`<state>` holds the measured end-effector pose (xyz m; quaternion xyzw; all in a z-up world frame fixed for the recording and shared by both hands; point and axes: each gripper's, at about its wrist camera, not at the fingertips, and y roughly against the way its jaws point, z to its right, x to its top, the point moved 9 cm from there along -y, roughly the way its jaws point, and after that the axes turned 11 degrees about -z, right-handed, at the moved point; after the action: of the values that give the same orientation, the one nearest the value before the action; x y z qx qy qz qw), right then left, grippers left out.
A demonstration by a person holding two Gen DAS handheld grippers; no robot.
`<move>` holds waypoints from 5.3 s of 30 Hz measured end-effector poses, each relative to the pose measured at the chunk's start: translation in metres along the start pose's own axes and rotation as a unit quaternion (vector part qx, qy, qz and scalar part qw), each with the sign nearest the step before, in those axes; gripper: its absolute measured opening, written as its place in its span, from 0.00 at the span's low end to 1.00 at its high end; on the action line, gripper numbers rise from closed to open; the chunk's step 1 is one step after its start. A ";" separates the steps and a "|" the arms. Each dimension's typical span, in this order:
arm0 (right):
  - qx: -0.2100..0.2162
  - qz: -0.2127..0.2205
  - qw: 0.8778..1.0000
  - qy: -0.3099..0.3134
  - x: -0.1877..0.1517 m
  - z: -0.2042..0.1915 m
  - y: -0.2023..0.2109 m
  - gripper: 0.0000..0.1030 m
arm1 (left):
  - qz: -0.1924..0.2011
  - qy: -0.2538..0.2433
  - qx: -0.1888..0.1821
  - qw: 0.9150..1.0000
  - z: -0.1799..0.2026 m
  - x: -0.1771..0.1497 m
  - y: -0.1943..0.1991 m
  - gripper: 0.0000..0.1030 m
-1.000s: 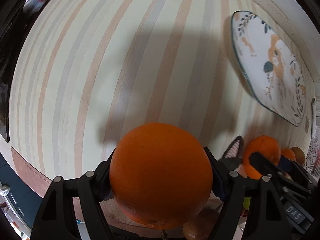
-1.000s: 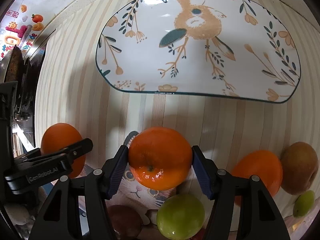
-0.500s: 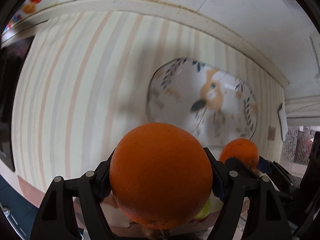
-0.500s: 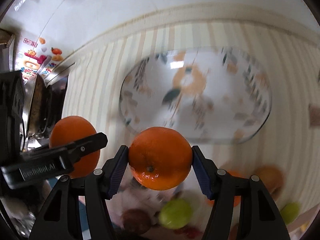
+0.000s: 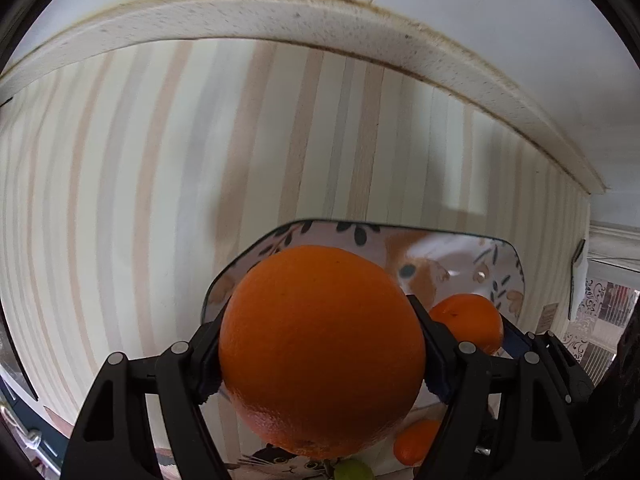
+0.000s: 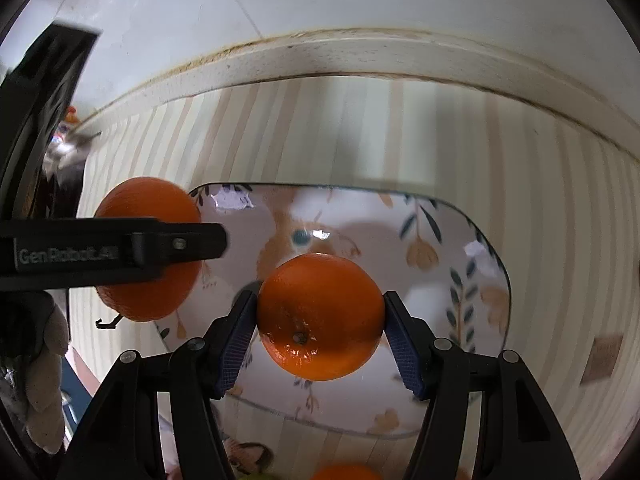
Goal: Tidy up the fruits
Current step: 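Place the large orange on the floral plate with the left tool while the right tool places the tangerine, then grasp a tangerine with the left tool while the right tool grasps a brown apple, then place the tangerine on the plate with the left tool while the right tool places the apple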
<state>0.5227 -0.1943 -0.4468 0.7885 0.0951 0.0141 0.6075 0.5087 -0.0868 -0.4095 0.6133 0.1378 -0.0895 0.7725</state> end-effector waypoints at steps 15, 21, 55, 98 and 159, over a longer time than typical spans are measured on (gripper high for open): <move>0.019 -0.032 0.999 0.008 0.025 -0.006 -0.018 0.82 | -0.048 0.012 -0.004 0.999 0.006 0.012 -0.025 0.75; 0.021 -0.045 0.999 -0.010 0.021 -0.001 -0.014 0.93 | -0.030 0.014 0.002 0.999 0.000 0.014 -0.009 0.84; -0.023 0.050 0.996 -0.069 -0.117 -0.011 0.112 0.93 | 0.154 -0.043 0.076 0.984 -0.010 -0.159 0.091 0.85; 0.075 -0.009 0.956 -0.282 -0.208 0.150 0.000 0.67 | -0.018 -0.226 0.115 0.967 0.137 -0.191 -0.089 0.85; 0.109 0.014 0.965 -0.237 0.019 0.086 0.014 0.81 | 0.051 -0.035 0.101 0.993 -0.025 -0.080 -0.022 0.62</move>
<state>0.5548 -0.2771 -0.4575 0.8318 -0.0615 -0.1754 0.5230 0.4239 -0.0699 -0.4096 0.6908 0.0699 -0.0849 0.7147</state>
